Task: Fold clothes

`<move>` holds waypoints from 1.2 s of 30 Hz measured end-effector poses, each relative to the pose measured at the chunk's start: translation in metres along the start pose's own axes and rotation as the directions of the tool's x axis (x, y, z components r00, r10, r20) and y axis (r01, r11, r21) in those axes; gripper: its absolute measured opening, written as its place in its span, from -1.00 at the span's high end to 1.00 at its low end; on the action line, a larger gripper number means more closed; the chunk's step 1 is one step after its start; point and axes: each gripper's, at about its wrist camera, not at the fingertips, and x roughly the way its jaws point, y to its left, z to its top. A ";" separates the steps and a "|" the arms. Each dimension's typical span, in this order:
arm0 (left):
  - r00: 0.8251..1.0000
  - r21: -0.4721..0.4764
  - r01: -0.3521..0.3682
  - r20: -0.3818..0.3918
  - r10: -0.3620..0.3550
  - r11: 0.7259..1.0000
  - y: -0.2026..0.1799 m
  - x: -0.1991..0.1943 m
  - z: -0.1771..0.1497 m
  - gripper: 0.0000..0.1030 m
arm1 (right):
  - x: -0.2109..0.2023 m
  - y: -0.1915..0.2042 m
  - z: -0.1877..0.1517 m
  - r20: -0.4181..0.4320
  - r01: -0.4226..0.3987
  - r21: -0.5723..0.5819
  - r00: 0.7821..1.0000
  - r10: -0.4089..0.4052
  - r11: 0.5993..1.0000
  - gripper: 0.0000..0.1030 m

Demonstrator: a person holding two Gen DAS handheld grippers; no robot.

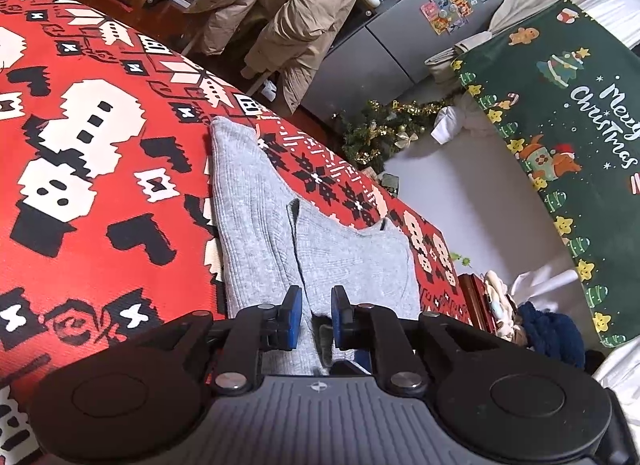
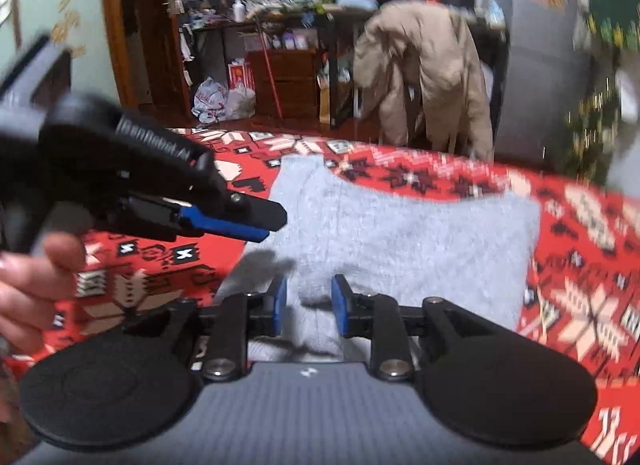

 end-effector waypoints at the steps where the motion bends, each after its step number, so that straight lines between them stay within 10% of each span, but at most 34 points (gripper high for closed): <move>1: 1.000 0.000 -0.001 0.001 0.001 1.000 0.000 0.000 0.000 0.74 | 0.005 0.004 -0.001 -0.005 0.021 -0.031 1.000 -0.021 0.999 0.54; 3: 1.000 0.001 -0.005 0.001 0.005 1.000 0.000 0.000 0.000 0.74 | 0.010 0.009 -0.003 -0.019 0.039 -0.061 0.999 -0.040 0.997 0.94; 6: 1.000 0.001 -0.009 0.001 0.009 1.000 0.000 0.000 0.001 0.74 | 0.000 0.001 0.001 -0.003 -0.020 0.064 1.000 0.020 0.998 0.94; 16: 0.998 -0.006 -0.029 0.057 0.029 1.000 0.001 -0.007 0.002 0.67 | -0.006 -0.026 0.006 0.002 -0.153 0.301 0.987 0.159 0.941 0.52; 29: 0.961 0.065 -0.236 0.163 0.223 0.970 0.003 -0.021 0.009 0.67 | 0.094 -0.010 0.068 0.000 0.087 0.140 0.996 -0.088 0.986 0.53; 31: 0.956 0.072 -0.258 0.165 0.244 0.963 0.003 -0.021 0.009 0.67 | 0.111 -0.005 0.071 -0.033 0.132 0.105 0.991 -0.129 0.986 0.87; 36: 0.949 0.088 -0.286 0.165 0.269 0.954 0.001 -0.019 0.008 0.67 | 0.101 -0.010 0.073 0.046 0.091 0.213 0.994 -0.103 0.973 0.92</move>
